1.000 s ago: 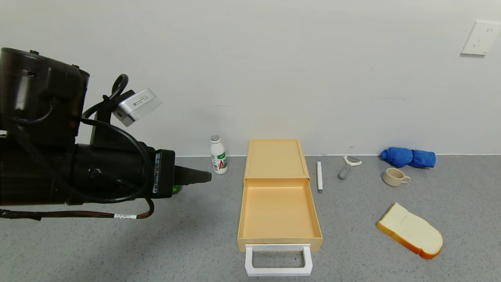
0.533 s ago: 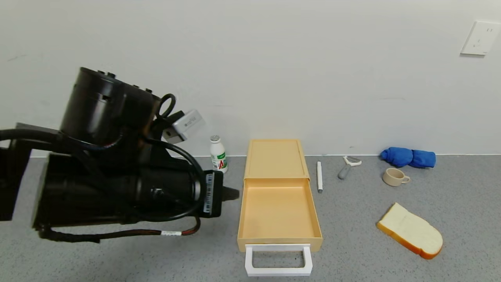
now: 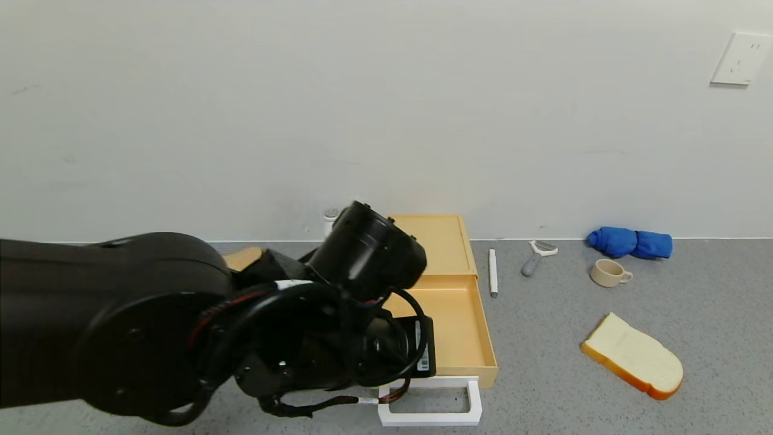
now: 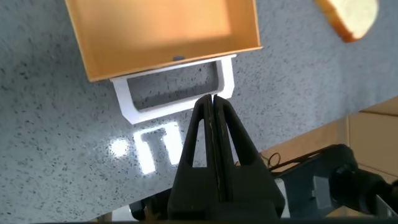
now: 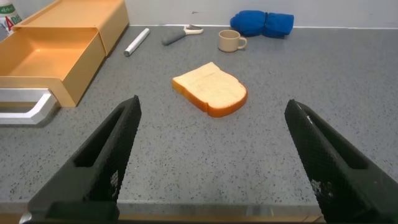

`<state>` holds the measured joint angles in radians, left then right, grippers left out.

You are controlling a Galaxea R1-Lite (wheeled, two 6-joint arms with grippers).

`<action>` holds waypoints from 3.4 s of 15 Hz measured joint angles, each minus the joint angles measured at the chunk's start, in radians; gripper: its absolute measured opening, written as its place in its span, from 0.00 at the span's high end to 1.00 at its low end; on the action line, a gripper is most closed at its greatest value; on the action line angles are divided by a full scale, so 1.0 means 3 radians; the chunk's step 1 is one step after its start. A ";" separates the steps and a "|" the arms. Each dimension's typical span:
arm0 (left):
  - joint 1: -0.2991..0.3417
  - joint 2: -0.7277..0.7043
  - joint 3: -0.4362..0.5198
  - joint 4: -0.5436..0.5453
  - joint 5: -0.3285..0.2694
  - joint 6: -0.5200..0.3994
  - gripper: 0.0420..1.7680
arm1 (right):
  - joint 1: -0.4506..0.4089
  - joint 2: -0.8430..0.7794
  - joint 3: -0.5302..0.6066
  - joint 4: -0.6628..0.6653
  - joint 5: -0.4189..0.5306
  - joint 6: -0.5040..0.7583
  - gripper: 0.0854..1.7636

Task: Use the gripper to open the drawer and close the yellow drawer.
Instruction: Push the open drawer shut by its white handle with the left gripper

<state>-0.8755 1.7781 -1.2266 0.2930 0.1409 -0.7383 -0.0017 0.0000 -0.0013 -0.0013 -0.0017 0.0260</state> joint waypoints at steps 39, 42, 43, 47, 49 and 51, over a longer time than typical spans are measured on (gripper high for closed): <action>0.0082 0.1498 -0.1177 0.0870 0.0389 -0.0675 0.96 | 0.0001 0.0000 0.0000 0.0000 0.0000 -0.0001 0.04; 0.0117 0.1552 -0.1270 0.0877 0.0387 -0.0635 0.96 | 0.0000 0.0000 0.0000 0.0000 0.0000 -0.0001 0.04; 0.0123 0.1565 -0.1294 0.0877 0.0384 -0.0628 0.96 | 0.0000 0.0000 0.0000 0.0000 0.0000 -0.0001 0.04; 0.0130 0.1600 -0.1394 0.0860 0.0390 -0.0597 0.96 | 0.0000 0.0000 0.0000 0.0000 0.0000 0.0000 0.04; 0.0141 0.1616 -0.1424 0.0866 0.0389 -0.0566 0.96 | 0.0000 0.0000 0.0000 0.0000 0.0000 -0.0001 0.04; 0.0165 0.1639 -0.1462 0.0877 0.0384 -0.0543 0.96 | 0.0000 0.0000 0.0000 0.0000 0.0001 -0.0001 0.04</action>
<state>-0.8260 2.2698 -1.6653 0.5560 0.2560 -0.9011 -0.0017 0.0000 -0.0013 -0.0013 -0.0013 0.0257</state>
